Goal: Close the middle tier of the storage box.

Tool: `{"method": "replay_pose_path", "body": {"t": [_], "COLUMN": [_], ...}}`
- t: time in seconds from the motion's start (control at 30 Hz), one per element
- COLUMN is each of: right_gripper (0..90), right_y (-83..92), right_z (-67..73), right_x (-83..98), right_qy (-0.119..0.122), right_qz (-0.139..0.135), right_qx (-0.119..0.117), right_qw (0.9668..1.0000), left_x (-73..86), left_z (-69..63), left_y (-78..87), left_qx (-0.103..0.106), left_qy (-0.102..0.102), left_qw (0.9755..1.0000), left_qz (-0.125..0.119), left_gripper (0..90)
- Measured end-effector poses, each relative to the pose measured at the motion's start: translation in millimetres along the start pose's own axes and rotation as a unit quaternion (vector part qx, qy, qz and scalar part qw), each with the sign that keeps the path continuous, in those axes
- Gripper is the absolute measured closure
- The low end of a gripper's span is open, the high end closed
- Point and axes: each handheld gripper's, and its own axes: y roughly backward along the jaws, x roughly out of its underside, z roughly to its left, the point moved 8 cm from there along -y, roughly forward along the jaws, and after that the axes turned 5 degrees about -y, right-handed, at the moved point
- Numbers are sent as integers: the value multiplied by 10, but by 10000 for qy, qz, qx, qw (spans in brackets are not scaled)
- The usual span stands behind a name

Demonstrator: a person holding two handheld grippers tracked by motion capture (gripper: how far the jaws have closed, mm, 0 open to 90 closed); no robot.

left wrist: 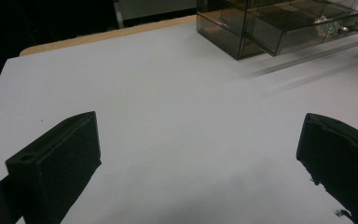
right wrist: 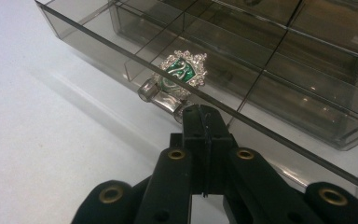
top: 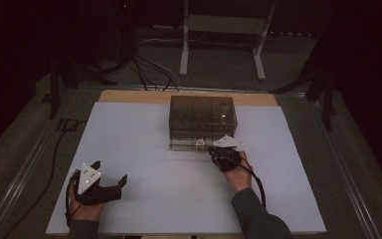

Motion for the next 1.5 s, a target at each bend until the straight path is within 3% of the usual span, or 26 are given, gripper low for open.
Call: {"method": "replay_pose_path", "body": {"t": [1.5], "right_gripper": [900], "right_y": [-84], "right_z": [6], "right_x": [-132], "right_qy": [-82], "right_qz": [-81], "right_qx": [124], "right_qw": [9999], "left_x": [-3], "left_z": [10], "left_y": [6], "left_qx": [-6], "left_qy": [11], "left_qw": [10000], "left_qz": [-16], "left_gripper": [6]}}
